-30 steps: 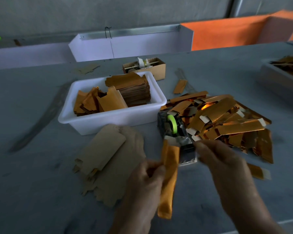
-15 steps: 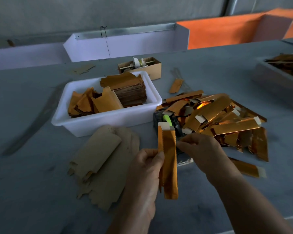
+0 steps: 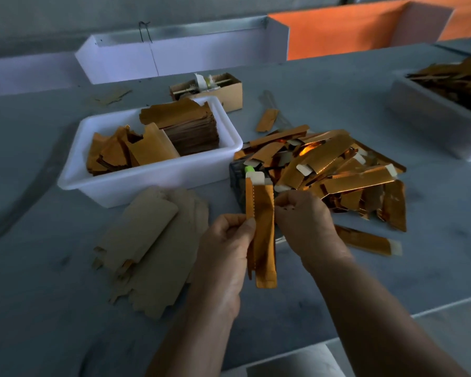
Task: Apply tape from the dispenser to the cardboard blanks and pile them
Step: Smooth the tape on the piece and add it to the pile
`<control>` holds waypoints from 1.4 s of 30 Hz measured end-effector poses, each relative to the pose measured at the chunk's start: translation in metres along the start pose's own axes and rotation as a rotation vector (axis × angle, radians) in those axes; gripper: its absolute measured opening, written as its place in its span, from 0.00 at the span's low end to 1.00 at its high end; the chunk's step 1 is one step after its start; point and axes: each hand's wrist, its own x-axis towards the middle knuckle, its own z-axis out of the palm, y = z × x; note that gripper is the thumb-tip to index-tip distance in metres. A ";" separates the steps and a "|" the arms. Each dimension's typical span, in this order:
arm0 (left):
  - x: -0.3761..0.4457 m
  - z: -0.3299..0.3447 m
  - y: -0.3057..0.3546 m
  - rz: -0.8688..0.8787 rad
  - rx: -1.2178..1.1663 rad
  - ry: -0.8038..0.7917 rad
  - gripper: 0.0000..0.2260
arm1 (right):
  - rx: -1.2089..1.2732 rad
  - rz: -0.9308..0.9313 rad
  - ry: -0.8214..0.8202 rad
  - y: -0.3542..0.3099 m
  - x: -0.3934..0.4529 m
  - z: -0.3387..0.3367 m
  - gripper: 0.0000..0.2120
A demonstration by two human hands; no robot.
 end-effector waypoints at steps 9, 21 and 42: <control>-0.001 0.001 -0.001 0.027 0.004 0.011 0.04 | 0.614 0.252 -0.123 0.001 -0.007 -0.009 0.06; 0.003 -0.001 -0.003 0.082 0.020 0.014 0.05 | 0.061 0.022 0.115 0.019 -0.020 0.002 0.10; 0.014 0.006 -0.006 0.304 0.370 0.001 0.05 | 0.162 -0.109 0.177 0.028 -0.031 0.013 0.11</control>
